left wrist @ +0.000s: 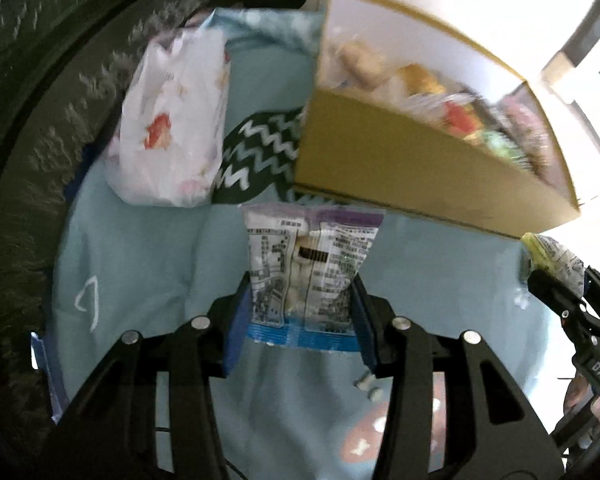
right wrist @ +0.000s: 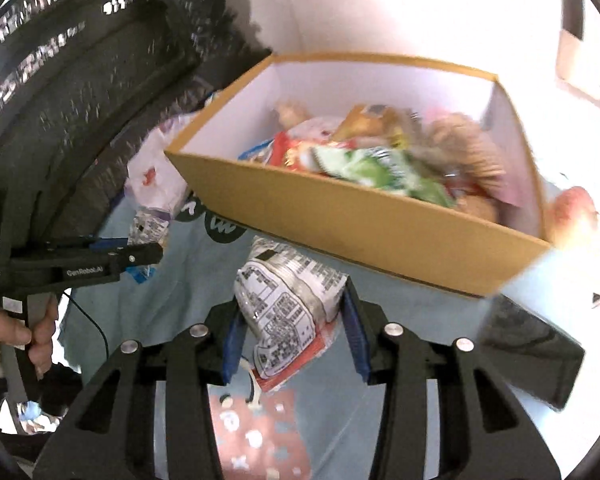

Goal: Organize snacks
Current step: 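Carry both packs over the yellow box and open both grippers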

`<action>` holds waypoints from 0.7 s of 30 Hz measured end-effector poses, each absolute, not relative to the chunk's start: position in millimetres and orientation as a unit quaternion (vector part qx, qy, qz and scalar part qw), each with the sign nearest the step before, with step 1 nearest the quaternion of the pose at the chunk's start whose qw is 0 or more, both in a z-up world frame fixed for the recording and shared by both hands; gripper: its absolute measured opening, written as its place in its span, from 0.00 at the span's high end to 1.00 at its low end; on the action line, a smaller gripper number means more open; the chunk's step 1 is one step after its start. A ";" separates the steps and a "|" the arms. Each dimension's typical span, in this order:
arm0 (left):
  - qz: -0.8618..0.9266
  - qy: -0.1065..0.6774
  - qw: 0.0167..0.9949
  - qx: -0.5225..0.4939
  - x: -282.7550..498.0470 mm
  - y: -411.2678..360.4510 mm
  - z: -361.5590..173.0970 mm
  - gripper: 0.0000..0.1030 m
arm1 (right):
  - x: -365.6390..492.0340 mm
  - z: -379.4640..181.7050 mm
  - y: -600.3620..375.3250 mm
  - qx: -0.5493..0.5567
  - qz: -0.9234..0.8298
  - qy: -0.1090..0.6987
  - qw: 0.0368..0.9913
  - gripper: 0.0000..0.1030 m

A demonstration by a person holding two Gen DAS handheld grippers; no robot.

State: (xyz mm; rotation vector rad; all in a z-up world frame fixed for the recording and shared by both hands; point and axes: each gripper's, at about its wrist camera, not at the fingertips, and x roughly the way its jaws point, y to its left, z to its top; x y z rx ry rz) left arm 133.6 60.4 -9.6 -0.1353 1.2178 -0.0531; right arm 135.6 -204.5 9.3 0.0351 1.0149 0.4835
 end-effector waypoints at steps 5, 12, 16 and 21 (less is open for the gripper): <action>-0.053 0.535 0.841 -0.064 122.6 39.6 33.2 0.55 | 124.2 40.4 -237.2 0.046 0.216 0.445 0.868 0.57; -0.088 0.492 0.864 -0.061 160.9 0.0 72.0 0.55 | 140.9 94.2 -271.0 0.073 0.188 0.366 0.908 0.56; -0.091 0.476 0.873 -0.059 191.6 -22.0 79.9 0.55 | 167.9 101.0 -274.0 0.073 0.167 0.347 0.920 0.56; -0.078 0.494 0.865 -0.050 234.6 -45.7 63.1 0.55 | 204.0 79.9 -262.4 0.063 0.144 0.360 0.920 0.56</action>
